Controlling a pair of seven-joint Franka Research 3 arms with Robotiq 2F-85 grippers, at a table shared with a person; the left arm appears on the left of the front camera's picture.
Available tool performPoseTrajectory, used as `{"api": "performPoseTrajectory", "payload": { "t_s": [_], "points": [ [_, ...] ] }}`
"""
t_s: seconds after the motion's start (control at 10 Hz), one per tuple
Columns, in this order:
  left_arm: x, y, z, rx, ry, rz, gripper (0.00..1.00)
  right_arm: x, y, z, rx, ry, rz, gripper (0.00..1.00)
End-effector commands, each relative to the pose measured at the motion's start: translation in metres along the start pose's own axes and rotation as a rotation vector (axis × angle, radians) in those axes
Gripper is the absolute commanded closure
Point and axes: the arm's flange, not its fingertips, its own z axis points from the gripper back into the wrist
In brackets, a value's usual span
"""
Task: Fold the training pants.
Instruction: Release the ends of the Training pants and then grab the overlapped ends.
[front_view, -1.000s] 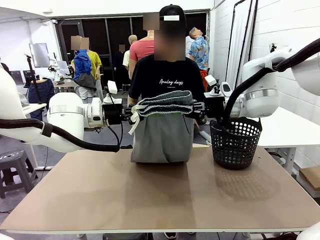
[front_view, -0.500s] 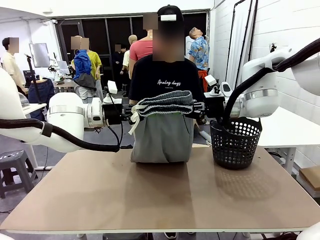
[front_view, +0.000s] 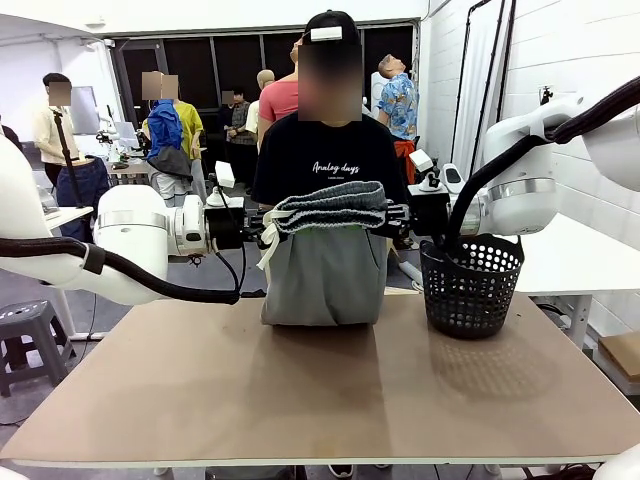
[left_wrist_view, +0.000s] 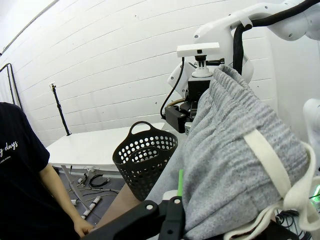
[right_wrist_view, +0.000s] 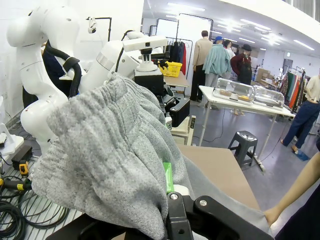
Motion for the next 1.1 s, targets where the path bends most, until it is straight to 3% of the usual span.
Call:
{"api": "performPoseTrajectory", "payload": {
  "t_s": [0.0, 1.0],
  "points": [
    [0.0024, -0.0002, -0.0002, 0.003, -0.004, 0.006, 1.0, -0.0008, 0.0019, 0.001, 0.002, -0.019, -0.009, 1.0],
    [0.0024, -0.0002, -0.0002, 0.003, -0.004, 0.006, 1.0, -0.0008, 0.0019, 0.001, 0.002, -0.019, -0.009, 1.0]
  ]
}}
